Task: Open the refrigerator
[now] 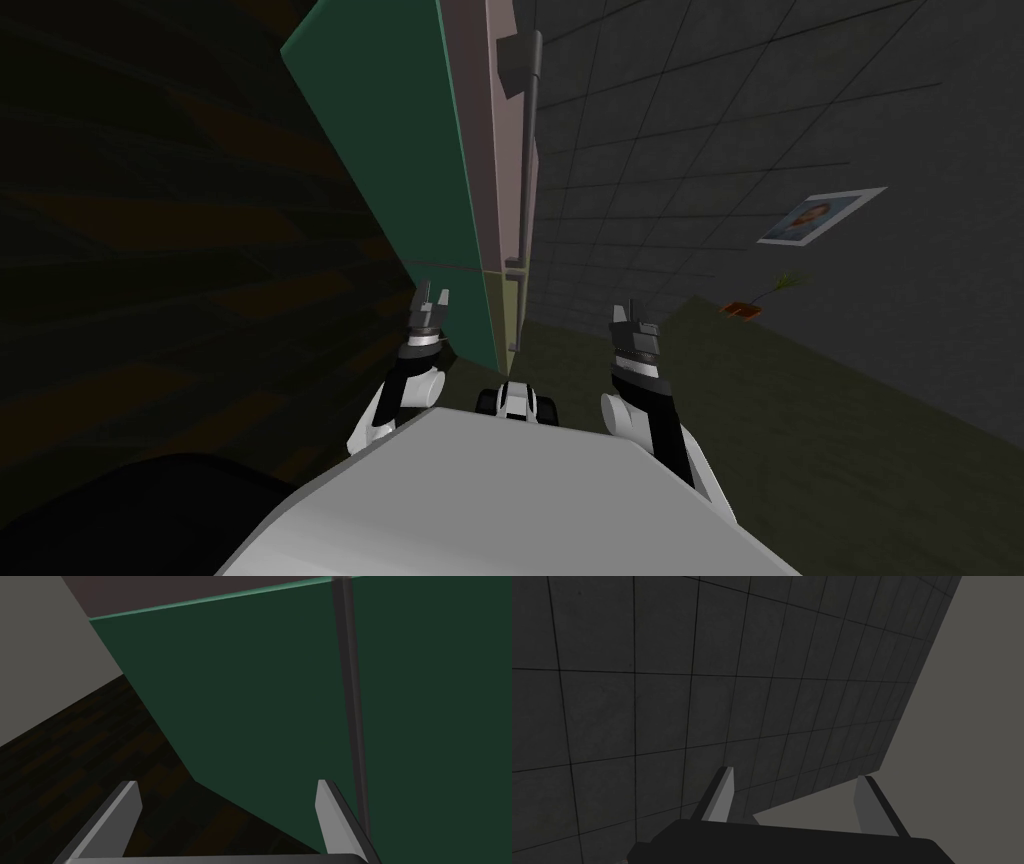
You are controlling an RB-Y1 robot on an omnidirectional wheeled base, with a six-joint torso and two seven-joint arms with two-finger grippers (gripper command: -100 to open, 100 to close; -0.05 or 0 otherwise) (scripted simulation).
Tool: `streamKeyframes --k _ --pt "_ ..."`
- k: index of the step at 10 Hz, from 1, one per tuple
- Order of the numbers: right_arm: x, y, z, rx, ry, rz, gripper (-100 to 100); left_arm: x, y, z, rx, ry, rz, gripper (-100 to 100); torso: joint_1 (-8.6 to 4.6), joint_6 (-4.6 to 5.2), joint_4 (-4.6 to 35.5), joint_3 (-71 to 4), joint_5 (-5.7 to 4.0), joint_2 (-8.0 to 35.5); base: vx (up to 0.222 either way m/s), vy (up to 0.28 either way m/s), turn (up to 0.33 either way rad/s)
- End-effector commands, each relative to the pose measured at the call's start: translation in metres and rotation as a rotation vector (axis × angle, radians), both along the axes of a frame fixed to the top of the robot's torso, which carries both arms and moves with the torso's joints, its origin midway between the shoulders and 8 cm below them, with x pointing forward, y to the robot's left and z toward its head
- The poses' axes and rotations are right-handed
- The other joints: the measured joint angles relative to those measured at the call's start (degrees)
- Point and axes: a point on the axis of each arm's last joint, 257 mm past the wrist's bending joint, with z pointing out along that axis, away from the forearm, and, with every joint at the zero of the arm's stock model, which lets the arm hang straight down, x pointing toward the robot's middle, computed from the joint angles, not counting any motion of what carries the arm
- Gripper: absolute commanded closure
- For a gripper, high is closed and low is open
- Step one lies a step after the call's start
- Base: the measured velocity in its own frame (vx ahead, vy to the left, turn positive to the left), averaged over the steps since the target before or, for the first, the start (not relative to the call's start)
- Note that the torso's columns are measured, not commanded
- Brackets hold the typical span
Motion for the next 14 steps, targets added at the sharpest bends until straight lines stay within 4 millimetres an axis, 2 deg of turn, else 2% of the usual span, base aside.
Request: streamKeyframes --k 1,14 --pt "0.000 0.000 0.000 0.000 0.000 0.000 0 0.012 -0.005 0.003 0.021 0.035 -0.018 -100 0.01 0.00 0.00 -0.01 0.00 0.00 0.003 -0.030 -0.002" --pt "0.000 0.000 0.000 0.000 0.000 0.000 0 0.057 -0.019 0.021 0.047 0.158 -0.050 -100 0.01 -0.01 0.01 0.00 0.00 0.01 0.003 -0.029 -0.002"
